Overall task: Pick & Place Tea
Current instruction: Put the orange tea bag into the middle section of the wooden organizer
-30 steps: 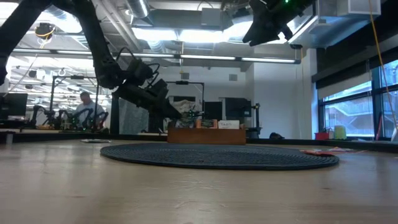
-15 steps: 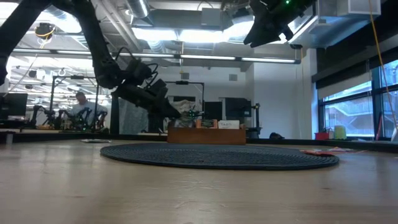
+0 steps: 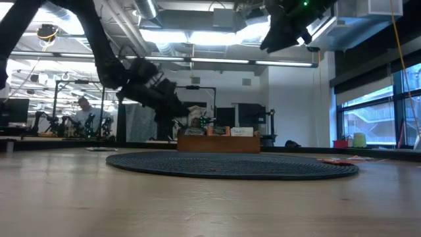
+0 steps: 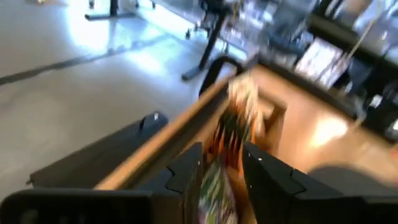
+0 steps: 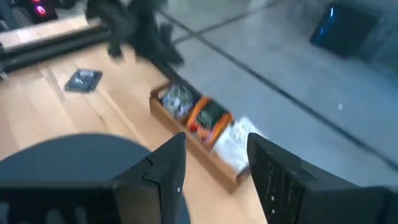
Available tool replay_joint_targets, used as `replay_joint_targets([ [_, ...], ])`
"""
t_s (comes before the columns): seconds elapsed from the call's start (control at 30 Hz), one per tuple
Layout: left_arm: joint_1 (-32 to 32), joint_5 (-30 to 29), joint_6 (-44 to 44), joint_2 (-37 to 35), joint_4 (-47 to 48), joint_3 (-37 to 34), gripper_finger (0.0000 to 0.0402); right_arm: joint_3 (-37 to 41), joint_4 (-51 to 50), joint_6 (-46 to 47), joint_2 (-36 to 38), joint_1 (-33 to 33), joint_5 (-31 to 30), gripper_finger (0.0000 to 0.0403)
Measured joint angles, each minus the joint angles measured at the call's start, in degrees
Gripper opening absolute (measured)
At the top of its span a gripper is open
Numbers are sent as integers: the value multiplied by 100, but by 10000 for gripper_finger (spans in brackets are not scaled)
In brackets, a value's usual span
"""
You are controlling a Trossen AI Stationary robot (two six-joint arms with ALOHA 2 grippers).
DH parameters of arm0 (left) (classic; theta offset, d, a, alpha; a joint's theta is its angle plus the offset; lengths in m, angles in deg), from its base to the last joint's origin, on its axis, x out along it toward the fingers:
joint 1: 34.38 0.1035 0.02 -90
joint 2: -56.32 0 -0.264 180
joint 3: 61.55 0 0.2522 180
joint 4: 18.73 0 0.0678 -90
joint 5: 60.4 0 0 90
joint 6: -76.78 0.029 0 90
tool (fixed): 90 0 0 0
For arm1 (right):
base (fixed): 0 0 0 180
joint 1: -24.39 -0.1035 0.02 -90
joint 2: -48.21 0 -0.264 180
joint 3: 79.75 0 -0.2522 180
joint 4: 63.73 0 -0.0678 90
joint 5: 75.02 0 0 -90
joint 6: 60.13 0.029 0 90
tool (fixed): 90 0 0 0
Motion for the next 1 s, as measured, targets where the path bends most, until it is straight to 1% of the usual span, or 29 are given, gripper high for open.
replay_joint_targets([
  [0.07,38,156,-179,-251,-35,0,115,0,-331,374,0,2,80,172],
  [0.17,-125,742,-17,-700,-41,0,115,0,-976,1104,0,19,627,172],
  [0.23,-478,985,133,-972,-38,0,113,0,-1387,1422,0,28,1047,172],
  [0.3,-946,936,224,-1185,-9,0,112,0,-1724,1602,-1,26,1447,172],
  [0.37,-1495,613,357,-1292,8,2,112,0,-1931,1727,-2,23,1779,172],
  [0.47,-2309,-153,553,-1310,343,82,115,0,-1940,2088,-2,-18,2171,172],
  [0.53,-2756,-678,739,-1268,687,204,115,0,-1840,2441,-2,-86,2265,172],
  [0.6,-3145,-1084,848,-1241,1043,276,115,-1,-1915,2590,-2,-173,2395,172],
  [0.7,-3673,-1631,566,-1179,1155,395,113,1,-2283,2638,16,-367,2318,172],
  [0.77,-3919,-1764,258,-1144,1150,478,112,7,-2511,2799,118,-587,1898,172],
  [0.87,-4224,-1876,85,-1033,1146,617,113,40,-3012,3201,464,-1028,1378,172],
  [0.93,-4422,-2057,-76,-901,1177,745,115,224,-3152,3551,788,-1357,1241,172],
  [1.0,-4570,-2128,-186,-696,1180,926,115,539,-3088,3928,1140,-1658,1263,172],
])
